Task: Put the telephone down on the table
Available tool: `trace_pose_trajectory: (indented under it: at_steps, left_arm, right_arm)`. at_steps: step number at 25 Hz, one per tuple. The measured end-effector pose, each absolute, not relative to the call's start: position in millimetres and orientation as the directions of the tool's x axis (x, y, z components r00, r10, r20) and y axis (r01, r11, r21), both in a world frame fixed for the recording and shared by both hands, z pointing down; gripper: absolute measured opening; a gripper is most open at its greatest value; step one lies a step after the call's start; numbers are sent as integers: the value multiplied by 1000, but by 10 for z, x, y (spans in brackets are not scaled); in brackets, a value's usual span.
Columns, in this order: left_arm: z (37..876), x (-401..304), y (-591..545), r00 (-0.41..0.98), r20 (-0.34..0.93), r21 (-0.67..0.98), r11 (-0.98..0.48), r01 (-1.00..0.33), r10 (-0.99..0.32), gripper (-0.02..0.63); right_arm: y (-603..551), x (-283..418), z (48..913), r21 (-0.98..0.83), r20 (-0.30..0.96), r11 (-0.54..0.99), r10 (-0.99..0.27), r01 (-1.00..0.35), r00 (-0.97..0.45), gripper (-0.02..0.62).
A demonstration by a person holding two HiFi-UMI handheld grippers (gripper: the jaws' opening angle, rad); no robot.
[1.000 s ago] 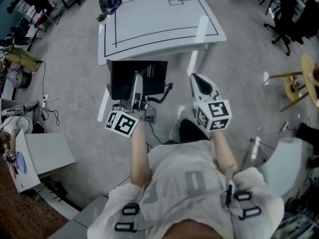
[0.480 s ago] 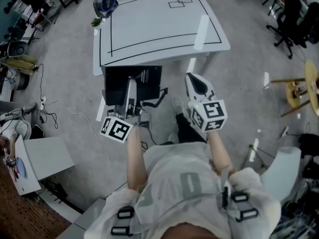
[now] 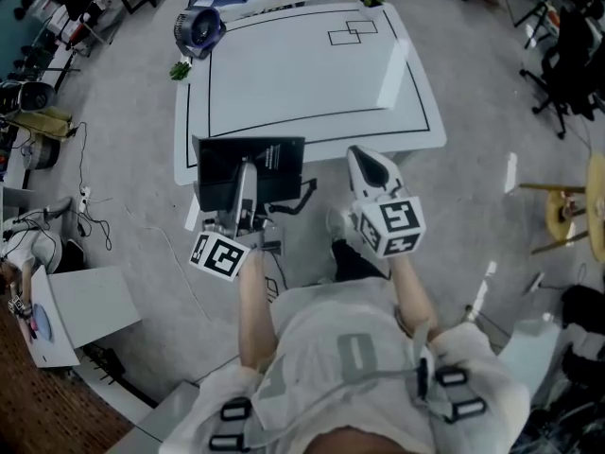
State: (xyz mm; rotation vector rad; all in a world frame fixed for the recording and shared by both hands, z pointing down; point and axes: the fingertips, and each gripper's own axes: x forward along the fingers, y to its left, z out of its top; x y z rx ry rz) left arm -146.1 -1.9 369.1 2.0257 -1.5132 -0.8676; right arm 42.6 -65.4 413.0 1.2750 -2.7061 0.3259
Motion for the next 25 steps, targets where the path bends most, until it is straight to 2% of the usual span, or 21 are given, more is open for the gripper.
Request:
trace_pose_trajectory:
  at_steps: [8, 19, 25]
  left_arm:
    - [3614, -1457, -781, 172, -231, 707, -286, -646, -958, 158]
    - [3641, -1554, -1254, 150, -243, 733, -283, -619, -958, 158]
    - [3645, -1671, -1531, 187, -236, 715, -301, -631, -954, 158]
  right_arm:
    - [-1452, 418, 4145, -154, 210, 632, -730, -759, -650, 6]
    - [-1872, 333, 4168, -156, 218, 640, -721, -752, -658, 6]
    - [-2095, 204, 4069, -146, 194, 625, -742, -767, -642, 6]
